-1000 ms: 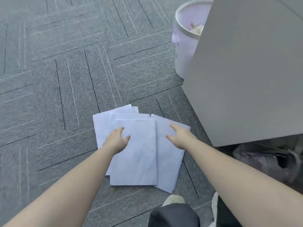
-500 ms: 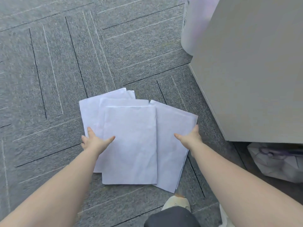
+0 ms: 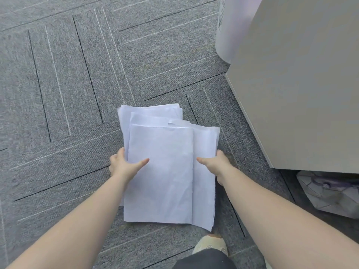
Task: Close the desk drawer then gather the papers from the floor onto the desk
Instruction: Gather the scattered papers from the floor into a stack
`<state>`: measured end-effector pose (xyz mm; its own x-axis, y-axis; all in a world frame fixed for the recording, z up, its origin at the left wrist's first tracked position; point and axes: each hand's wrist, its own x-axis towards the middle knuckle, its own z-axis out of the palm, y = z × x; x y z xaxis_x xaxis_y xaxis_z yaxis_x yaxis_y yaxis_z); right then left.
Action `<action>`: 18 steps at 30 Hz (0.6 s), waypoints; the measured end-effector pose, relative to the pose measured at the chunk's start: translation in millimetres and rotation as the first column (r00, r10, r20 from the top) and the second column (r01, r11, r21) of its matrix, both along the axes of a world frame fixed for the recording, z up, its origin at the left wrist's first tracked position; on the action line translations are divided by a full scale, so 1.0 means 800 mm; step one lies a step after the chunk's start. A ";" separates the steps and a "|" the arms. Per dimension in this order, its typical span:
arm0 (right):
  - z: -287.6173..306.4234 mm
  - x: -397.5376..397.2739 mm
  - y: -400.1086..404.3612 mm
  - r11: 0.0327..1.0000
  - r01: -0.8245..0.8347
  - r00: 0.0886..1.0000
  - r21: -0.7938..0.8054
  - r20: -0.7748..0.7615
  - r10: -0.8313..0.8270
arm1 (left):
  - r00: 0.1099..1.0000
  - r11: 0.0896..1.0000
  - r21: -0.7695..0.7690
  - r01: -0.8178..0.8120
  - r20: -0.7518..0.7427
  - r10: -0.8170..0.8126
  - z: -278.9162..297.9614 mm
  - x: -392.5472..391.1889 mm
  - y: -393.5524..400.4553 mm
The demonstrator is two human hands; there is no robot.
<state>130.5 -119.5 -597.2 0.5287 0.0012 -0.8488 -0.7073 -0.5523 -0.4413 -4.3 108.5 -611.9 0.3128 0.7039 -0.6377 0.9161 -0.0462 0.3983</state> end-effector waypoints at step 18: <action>0.025 0.021 0.010 0.970 0.175 0.984 0.169 -0.026 -0.174 | 0.924 0.832 -0.555 0.001 0.318 0.211 0.040 0.072 -0.025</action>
<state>146.9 -111.3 -576.8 0.5241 0.0541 -0.8499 -0.7914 -0.3378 -0.5096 53.2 88.2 -580.3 0.5335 0.3246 -0.7810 0.6944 0.3590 0.6236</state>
